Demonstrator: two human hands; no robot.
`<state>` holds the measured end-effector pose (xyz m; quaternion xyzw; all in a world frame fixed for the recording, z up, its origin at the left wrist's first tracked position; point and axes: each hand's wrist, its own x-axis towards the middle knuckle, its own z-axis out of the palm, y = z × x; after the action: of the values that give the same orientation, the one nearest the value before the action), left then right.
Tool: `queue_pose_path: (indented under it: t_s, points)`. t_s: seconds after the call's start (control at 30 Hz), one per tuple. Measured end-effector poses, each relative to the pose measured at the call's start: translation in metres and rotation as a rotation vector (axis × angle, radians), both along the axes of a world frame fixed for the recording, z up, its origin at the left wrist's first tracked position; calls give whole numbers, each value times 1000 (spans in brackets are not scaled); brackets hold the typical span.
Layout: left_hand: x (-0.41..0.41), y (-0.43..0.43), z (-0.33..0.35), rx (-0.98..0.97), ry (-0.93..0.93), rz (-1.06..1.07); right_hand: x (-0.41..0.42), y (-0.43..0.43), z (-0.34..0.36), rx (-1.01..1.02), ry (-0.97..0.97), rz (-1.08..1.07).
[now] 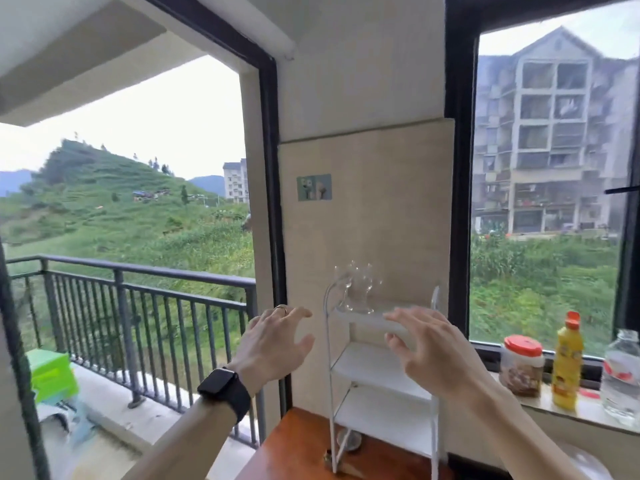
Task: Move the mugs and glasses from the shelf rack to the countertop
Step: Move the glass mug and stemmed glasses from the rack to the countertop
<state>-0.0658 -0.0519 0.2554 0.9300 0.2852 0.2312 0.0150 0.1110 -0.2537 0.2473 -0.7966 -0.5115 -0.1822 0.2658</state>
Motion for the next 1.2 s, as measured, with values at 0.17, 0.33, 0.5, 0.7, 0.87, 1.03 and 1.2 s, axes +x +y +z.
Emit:
queue_pose_path:
  t_s: [0.17,0.33,0.5,0.7,0.87,1.03,1.2]
  points:
    - [61,67,4,-2,16,-55,47,54,0,-5,8,-58]
    - [131,137,11,-55,-25,-129,94,106,2,51,55,-157]
    - [201,199,8,-425,-148,-290,128,174,-14,188,252,-253]
    - [268,248,-21,-705,-183,-432,169,246,-46,409,880,-247]
    - [294,267,-42,-717,-185,-516,186,276,-49,451,1110,-136]
    - [297,271,-40,-616,-195,-566,182,285,-44,515,1142,-92]
    - [281,260,-26,-598,-299,-626,160,254,-35,609,1079,-102]
